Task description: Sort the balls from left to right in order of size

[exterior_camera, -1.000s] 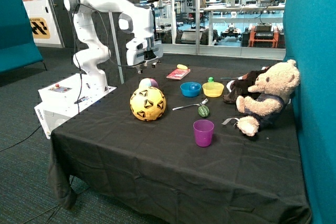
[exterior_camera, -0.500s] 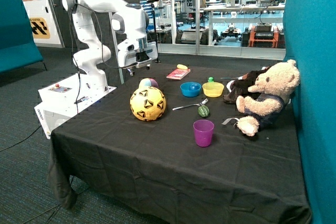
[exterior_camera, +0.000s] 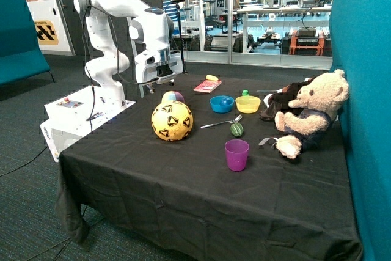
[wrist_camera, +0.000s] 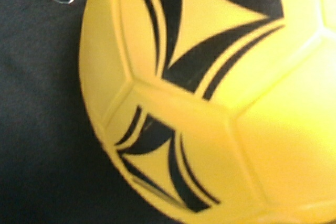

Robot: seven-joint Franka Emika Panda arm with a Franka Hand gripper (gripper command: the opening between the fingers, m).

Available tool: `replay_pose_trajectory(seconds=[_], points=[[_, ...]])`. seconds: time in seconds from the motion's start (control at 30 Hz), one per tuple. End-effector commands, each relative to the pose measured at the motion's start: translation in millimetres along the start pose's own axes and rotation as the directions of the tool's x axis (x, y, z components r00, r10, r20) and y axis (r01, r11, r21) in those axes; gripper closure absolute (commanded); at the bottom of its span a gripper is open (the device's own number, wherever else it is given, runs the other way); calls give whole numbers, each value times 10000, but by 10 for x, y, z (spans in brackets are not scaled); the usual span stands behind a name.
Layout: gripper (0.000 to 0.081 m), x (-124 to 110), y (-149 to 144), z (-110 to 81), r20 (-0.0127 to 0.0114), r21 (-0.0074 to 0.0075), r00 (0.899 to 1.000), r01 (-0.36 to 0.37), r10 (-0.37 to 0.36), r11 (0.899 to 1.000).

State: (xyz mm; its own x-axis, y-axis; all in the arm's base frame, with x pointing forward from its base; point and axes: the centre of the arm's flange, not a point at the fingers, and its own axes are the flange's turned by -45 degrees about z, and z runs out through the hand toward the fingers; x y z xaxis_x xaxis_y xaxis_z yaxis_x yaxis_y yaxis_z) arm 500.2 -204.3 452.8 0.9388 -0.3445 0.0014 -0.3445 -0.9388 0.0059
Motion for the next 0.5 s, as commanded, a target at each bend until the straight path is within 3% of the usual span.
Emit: replay_pose_trajectory(seconds=[0.0,0.47], points=[[0,106,69,134,14,59,10000,94,-94,9999],[0,123,119,292,13,59,9998,201,-202,9998]])
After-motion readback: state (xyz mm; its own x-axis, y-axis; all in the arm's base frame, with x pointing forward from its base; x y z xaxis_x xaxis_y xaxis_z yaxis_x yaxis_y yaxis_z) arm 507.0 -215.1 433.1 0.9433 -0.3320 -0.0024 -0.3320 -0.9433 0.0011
